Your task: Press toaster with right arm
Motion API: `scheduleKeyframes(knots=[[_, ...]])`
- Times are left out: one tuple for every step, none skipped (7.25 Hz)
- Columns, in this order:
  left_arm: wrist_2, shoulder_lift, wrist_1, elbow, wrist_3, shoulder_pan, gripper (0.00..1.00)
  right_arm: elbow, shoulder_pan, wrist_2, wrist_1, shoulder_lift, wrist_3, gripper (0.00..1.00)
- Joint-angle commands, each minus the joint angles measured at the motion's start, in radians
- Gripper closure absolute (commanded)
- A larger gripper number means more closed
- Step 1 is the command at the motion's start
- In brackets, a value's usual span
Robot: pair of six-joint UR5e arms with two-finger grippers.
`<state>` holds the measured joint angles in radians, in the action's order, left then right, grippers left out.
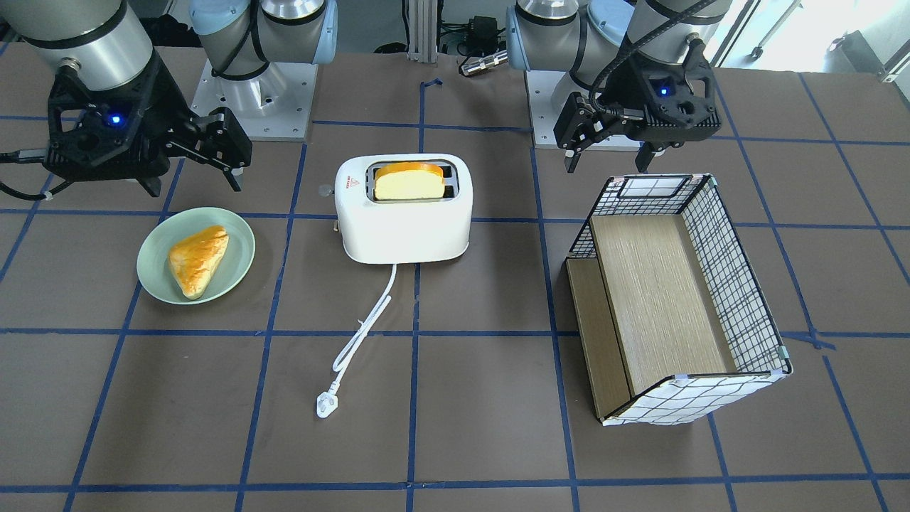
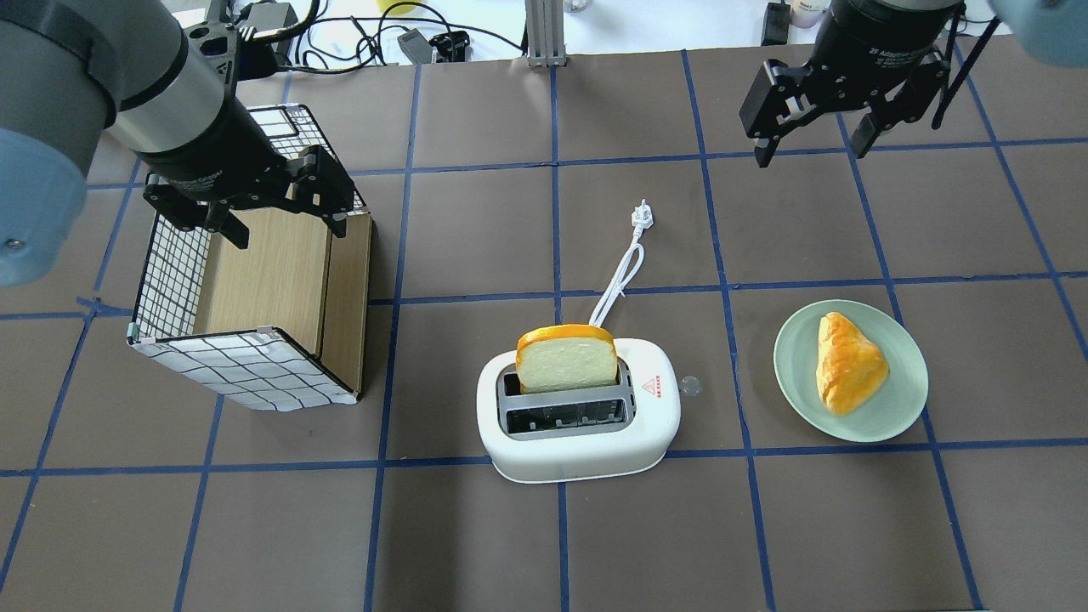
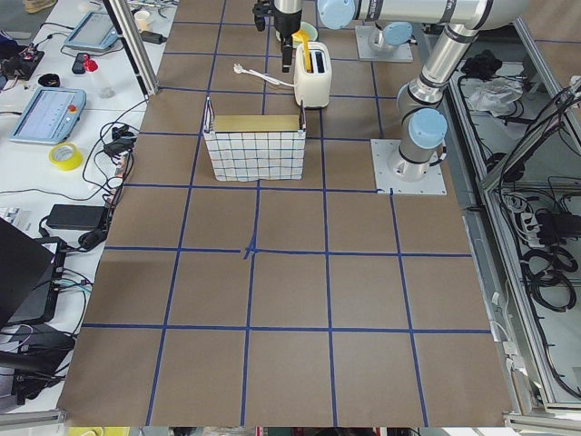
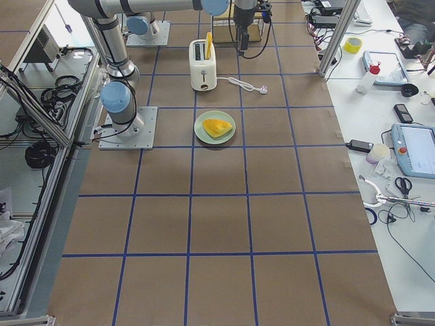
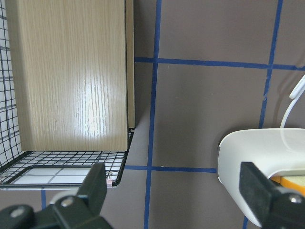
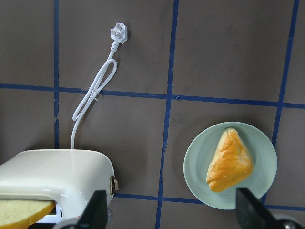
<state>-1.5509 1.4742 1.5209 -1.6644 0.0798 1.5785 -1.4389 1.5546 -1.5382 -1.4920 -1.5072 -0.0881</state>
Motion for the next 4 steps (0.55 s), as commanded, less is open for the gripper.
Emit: scheduleKeyframes(knots=[[0.000, 0.000, -0.001, 0.000, 0.000, 0.000, 0.00, -0.043, 0.002, -0.003, -0.040, -0.066, 0.051, 0.08], [0.000, 0.000, 0.001, 0.000, 0.000, 0.000, 0.00, -0.105, 0.001, -0.008, -0.107, -0.100, 0.059, 0.11], [0.000, 0.000, -0.001, 0.000, 0.000, 0.000, 0.00, -0.173, 0.002, -0.008, -0.226, -0.116, 0.062, 0.10], [0.000, 0.000, 0.001, 0.000, 0.000, 0.000, 0.00, -0.178, -0.001, -0.045, -0.228, -0.122, 0.054, 0.01]])
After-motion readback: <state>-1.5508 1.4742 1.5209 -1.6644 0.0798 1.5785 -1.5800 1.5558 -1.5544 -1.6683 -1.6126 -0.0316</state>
